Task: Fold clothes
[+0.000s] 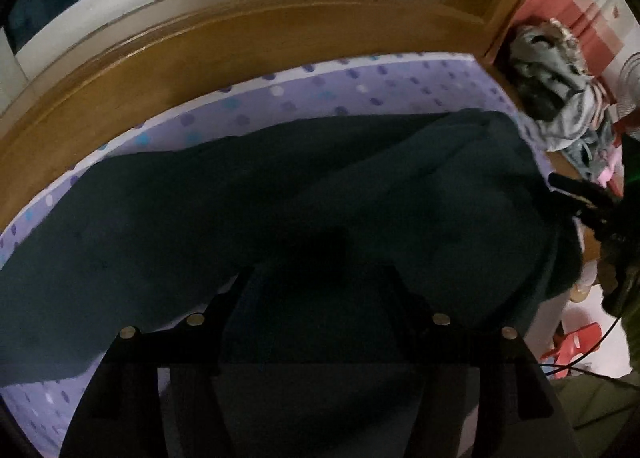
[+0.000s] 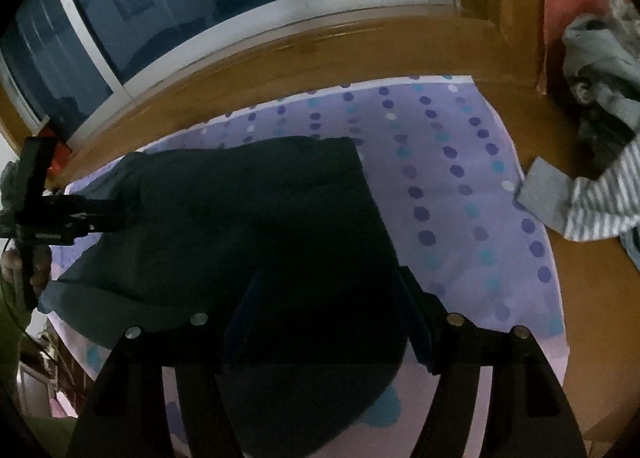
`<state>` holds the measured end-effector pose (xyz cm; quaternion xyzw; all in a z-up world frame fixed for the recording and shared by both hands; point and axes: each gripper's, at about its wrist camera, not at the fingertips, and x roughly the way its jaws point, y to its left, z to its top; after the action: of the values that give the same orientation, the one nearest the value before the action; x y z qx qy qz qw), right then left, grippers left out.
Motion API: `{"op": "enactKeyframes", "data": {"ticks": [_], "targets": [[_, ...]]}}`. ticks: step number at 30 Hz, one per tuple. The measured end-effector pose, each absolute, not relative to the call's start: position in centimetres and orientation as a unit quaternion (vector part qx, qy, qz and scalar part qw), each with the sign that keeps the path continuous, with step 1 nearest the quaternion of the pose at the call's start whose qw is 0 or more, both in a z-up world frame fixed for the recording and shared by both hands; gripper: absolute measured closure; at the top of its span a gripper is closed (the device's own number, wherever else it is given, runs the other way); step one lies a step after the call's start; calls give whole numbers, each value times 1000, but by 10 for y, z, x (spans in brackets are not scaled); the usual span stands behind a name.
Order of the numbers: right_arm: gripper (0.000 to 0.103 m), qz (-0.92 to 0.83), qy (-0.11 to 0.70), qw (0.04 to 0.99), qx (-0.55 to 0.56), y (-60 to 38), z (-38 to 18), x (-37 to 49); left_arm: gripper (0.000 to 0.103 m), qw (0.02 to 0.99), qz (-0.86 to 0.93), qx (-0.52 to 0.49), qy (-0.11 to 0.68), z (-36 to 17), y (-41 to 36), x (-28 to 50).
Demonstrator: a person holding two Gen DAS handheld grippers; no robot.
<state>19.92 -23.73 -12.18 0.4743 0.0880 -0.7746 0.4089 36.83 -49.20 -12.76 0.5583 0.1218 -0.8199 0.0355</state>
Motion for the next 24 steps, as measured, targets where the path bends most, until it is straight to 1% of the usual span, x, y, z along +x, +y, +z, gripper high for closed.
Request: {"op": "enactKeyframes", "data": {"ticks": [3, 6, 7, 9, 10, 12, 15, 16, 17, 18, 19, 20, 21, 22, 24], "targets": [[36, -767, 104, 420, 475, -244, -125, 186, 40, 14, -811, 572, 125, -138, -494, 361], [36, -752, 105, 432, 487, -250, -135, 171, 40, -17, -794, 589, 151, -153, -491, 352], [36, -743, 103, 437, 496, -253, -140, 165, 37, -26, -791, 590, 159, -155, -489, 350], [36, -725, 97, 450, 513, -258, -151, 158, 37, -49, -787, 590, 175, -157, -484, 346], [36, -722, 98, 453, 513, -260, -154, 157, 37, -66, -781, 588, 198, -157, -483, 346], [34, -721, 101, 460, 508, -264, -155, 157, 37, -78, -775, 587, 223, -158, -481, 348], [31, -717, 109, 471, 503, -267, -156, 157, 38, -63, -777, 572, 255, -159, -483, 353], [31, -716, 109, 473, 503, -268, -156, 157, 45, -59, -779, 564, 269, -159, -485, 354], [31, -716, 111, 475, 499, -267, -156, 158, 62, -58, -785, 553, 275, -153, -484, 361], [32, -717, 112, 477, 496, -267, -156, 159, 71, -57, -791, 542, 280, -147, -483, 367], [34, -718, 114, 479, 492, -267, -155, 160, 83, -56, -796, 531, 285, -141, -482, 373], [51, -717, 113, 483, 489, -267, -155, 160, 87, -55, -802, 520, 290, -135, -481, 379], [83, -707, 102, 497, 493, -267, -154, 161, 89, -54, -807, 508, 295, -129, -480, 386], [97, -696, 91, 510, 497, -266, -154, 161, 89, -53, -813, 497, 300, -123, -479, 392], [98, -698, 79, 530, 475, -263, -140, 172, 90, -51, -823, 474, 310, -111, -477, 404]]}}
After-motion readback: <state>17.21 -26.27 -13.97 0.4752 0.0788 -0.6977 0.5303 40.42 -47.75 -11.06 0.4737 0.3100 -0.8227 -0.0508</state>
